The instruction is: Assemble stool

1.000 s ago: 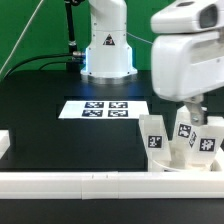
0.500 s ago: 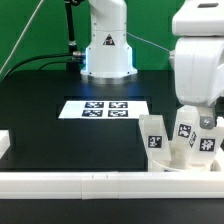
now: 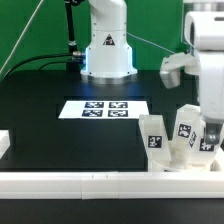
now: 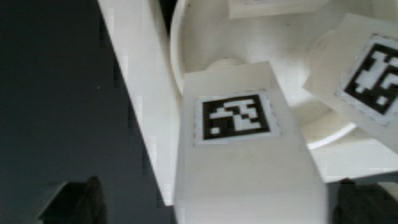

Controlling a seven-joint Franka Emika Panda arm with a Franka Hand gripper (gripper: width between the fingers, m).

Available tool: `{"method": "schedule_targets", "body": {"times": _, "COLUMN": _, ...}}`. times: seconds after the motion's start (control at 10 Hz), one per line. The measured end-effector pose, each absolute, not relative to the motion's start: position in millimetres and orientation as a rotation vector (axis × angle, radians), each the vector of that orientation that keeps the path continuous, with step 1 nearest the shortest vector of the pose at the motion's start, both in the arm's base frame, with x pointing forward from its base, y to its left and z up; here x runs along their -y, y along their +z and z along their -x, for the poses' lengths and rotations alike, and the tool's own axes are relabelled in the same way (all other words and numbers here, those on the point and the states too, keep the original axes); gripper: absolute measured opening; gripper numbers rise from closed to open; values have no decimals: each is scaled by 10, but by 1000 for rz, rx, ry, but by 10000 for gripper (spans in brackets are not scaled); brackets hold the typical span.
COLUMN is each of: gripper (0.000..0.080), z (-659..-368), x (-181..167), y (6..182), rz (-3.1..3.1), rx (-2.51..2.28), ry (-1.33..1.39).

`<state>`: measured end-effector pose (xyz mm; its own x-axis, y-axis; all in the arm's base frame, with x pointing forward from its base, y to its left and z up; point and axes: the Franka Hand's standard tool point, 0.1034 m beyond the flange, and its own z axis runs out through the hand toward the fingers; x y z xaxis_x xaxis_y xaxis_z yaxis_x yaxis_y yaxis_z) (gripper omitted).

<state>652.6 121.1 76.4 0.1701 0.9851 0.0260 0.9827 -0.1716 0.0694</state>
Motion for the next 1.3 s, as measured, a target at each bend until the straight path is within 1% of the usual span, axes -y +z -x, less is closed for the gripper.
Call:
{"method": "schedule_targets", "body": {"times": 0.3, "gripper": 636, "z": -6521, "x": -1189, "y": 755, "rz": -2417, "rx": -1952, "ry": 96}}
{"method": "schedule_targets", "body": {"times": 0.4, "gripper": 466, "z": -6520, "x": -1185, "y": 753, "rz": -2442, "rx": -1922, "ry": 97}}
{"method": "schedule_targets", "body": {"times": 0.5, "gripper": 466, "z": -6503, "x": -1182, "y": 739, "rz": -2511, "rx": -1840, "ry": 89}}
{"method": "schedule_targets", "body": {"times": 0.6, "gripper": 337, "z": -6506, "x": -1181, "y": 743, "rz": -2579, "rx": -1747, "ry": 92}}
{"method": "schedule_targets", "body": {"times": 0.8, "gripper": 337, "z": -6516, "x": -1165, "y": 752, "rz": -2688, "rx": -1585, "ry": 93}}
{"method": "schedule_targets", "body": {"times": 0.9, "gripper": 337, "z": -6579, "x": -1108, "y": 790, "rz": -2786, "rx": -1418, "ry": 98}}
{"method": "schedule_targets", "body": {"times": 1.0, "gripper": 337, "z": -6596, "x": -1068, "y": 760, "rz": -2859, "rx": -1279, "ry": 103}}
{"method": "schedule_targets", "body": {"times": 1.3, "gripper": 337, "z": -6608, "x": -1056, "y": 721, "rz": -3165, "rx": -550, "ry": 135}}
